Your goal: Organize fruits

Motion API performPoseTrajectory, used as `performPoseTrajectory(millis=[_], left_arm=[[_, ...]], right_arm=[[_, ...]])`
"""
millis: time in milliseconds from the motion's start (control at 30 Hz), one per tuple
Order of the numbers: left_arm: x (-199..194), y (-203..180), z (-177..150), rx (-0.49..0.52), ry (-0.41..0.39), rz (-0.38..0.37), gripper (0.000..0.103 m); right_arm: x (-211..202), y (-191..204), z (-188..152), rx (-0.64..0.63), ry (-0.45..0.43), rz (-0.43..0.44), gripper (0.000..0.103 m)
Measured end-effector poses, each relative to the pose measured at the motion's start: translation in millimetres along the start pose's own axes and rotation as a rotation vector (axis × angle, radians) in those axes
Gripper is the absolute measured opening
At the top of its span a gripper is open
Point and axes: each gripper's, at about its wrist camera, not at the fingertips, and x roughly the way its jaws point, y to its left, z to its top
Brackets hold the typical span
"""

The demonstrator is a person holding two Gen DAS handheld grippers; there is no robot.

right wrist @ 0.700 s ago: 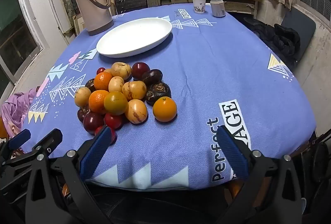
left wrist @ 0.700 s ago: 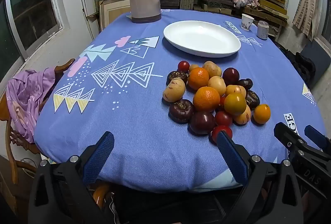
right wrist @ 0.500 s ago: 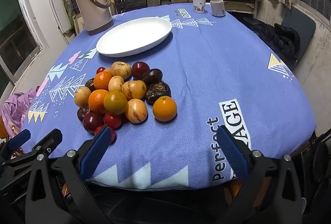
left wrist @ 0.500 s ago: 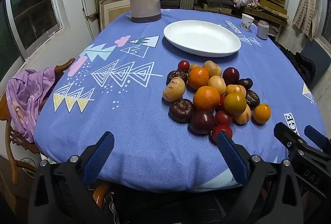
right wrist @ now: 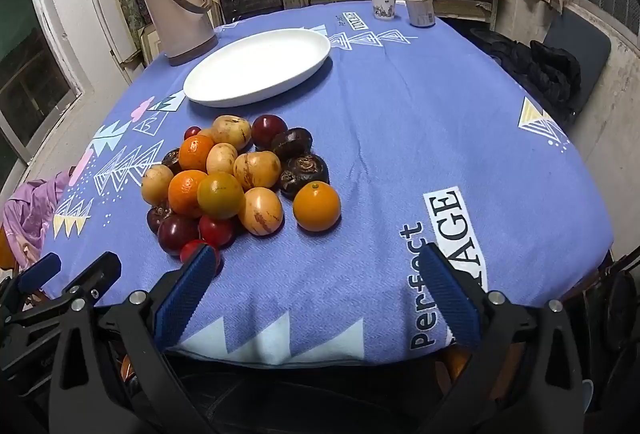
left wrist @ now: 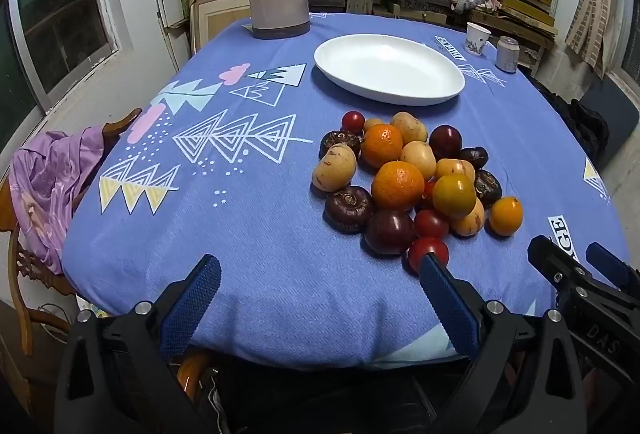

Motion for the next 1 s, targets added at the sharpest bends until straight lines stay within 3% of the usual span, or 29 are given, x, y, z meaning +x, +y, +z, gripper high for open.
performPoseTrajectory(millis=[1000], left_arm=[[1.7,0.6,0.6,-0.002,0.011,-0.004,0.099]], right_arm=[[2.1,0.6,-1.4,0.006,0.009,0.005,0.099]])
